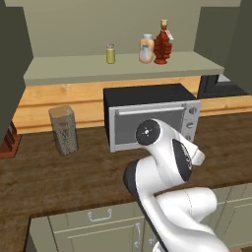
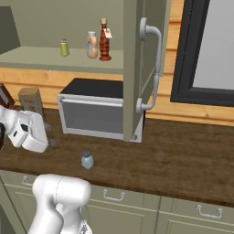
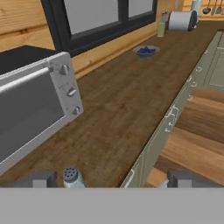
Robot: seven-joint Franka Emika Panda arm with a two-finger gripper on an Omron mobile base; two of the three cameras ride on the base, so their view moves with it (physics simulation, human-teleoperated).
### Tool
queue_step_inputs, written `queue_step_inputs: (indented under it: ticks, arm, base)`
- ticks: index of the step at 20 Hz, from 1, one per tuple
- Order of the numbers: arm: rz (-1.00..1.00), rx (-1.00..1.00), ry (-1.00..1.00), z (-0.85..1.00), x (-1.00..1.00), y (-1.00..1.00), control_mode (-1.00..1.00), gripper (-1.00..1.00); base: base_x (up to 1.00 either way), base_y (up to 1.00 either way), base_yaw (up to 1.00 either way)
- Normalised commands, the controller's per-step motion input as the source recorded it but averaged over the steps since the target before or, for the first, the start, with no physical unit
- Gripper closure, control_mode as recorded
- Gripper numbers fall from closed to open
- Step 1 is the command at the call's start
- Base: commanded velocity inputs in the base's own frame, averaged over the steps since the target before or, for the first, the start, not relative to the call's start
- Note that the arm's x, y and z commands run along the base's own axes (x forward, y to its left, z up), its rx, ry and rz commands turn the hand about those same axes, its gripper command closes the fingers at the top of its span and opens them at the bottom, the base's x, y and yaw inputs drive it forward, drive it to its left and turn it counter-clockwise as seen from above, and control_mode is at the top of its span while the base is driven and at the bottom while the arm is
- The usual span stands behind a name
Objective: Put the shaker and condiment bottle from the counter next to their counterparts in the cabinet.
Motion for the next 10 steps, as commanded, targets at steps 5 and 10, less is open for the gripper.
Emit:
queue_step_inputs:
  ticks: [5, 10]
  arm:
    - [0.00, -0.09, -0.07, -0.64, 0.24, 0.06, -1.00, -1.00]
    - [-0.12, -0.14, -0.12, -0.71, 0.11, 0.05, -1.00, -1.00]
  base:
    - [0.00, 0.00, 0.00]
    - [0.00, 0.00, 0.00]
